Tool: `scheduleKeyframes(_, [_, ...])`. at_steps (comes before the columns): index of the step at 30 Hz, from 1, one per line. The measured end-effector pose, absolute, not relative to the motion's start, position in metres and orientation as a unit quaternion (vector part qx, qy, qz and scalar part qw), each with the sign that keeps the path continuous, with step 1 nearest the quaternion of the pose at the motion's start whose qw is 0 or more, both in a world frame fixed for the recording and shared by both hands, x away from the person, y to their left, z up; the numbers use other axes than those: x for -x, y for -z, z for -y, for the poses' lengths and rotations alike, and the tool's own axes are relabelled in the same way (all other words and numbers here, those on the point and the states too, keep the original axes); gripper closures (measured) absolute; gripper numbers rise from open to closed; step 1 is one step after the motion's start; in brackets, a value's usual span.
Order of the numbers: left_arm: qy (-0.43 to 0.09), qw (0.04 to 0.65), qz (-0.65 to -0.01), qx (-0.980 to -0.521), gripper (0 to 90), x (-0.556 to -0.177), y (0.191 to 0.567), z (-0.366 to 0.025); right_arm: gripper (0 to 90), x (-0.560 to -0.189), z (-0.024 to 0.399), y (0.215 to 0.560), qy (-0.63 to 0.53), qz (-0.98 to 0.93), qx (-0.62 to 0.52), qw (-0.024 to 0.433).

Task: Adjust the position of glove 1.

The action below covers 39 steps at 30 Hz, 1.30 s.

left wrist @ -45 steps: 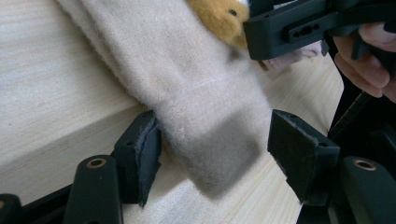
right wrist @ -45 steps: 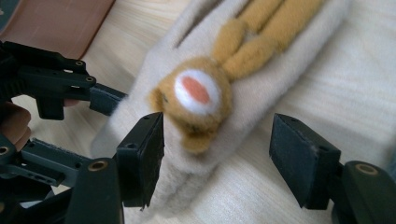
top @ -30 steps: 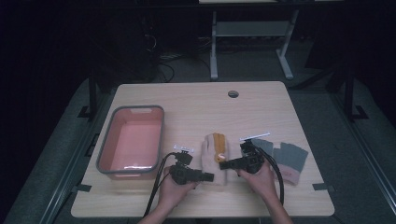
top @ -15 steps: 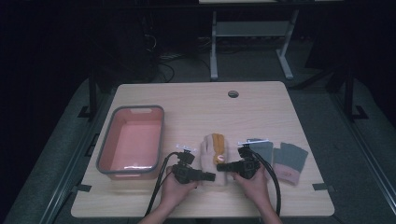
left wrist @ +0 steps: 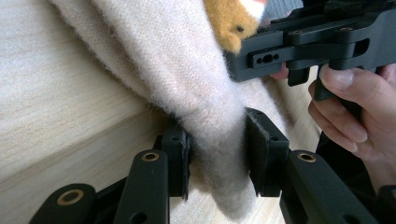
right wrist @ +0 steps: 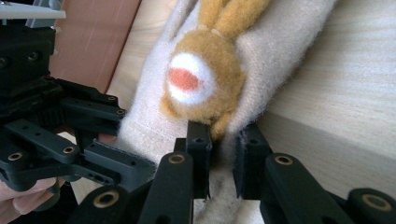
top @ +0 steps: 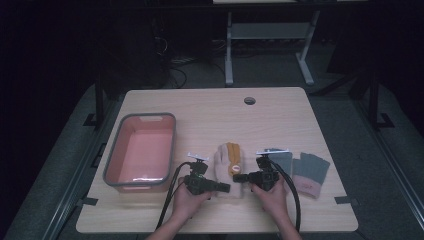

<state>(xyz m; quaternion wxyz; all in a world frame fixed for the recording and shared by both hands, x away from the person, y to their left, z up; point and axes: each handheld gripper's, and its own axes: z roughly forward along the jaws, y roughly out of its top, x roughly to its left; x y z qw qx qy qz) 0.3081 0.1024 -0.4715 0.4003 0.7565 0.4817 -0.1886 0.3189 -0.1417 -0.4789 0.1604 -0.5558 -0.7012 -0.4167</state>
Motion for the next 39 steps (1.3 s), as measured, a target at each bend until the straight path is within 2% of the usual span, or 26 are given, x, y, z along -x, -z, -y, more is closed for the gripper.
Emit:
scheduleKeyframes(14, [0.185,0.413,-0.469,-0.758,66.6,-0.309,0.461,-0.102,81.2,-0.319,0.148,0.47,0.434,0.693,0.551,0.166])
scheduleKeyframes(39, [0.18,0.438,-0.433,-0.767,66.7,-0.316,0.422,-0.115,81.6,-0.321,0.146,0.431,0.465,0.688,0.529,0.172])
